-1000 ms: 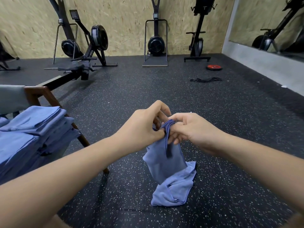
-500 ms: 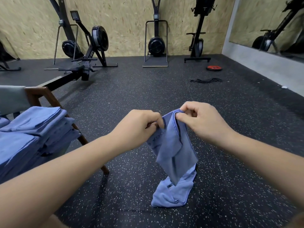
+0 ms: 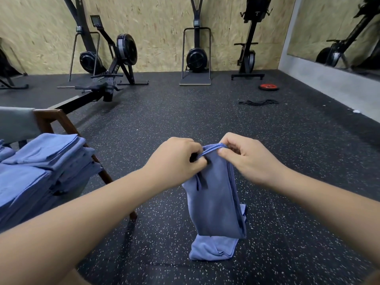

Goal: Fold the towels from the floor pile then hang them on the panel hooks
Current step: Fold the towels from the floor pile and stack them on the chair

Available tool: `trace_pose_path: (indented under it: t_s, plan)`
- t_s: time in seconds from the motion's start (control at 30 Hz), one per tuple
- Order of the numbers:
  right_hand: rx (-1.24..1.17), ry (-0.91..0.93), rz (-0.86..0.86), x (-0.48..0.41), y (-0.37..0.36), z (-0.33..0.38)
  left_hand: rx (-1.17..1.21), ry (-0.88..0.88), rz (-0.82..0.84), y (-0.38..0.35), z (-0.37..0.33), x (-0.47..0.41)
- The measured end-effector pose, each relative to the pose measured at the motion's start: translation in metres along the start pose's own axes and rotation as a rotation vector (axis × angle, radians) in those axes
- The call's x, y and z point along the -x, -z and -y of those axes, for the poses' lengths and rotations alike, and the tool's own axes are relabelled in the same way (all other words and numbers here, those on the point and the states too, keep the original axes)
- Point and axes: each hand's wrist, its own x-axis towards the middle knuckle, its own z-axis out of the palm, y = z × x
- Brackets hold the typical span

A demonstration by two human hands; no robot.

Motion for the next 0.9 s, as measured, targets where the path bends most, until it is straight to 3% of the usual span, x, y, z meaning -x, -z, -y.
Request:
trace_pose_path:
  t_s: [0.33, 0.73, 0.9]
  plan:
    - [0.051, -0.063, 0.018, -0.001, 0.014, -0.004, 0.072, -0.055, 0.196, 0.029, 0.035, 0.001]
    - [0.096, -0.093, -0.019, -0.002, 0.023, -0.005, 0.225, 0.014, -0.025, 0.047, 0.039, 0.004]
    - [0.093, -0.119, -0.041, -0.002, 0.026, -0.003, 0.230, 0.020, 0.007, 0.051, 0.037, 0.003]
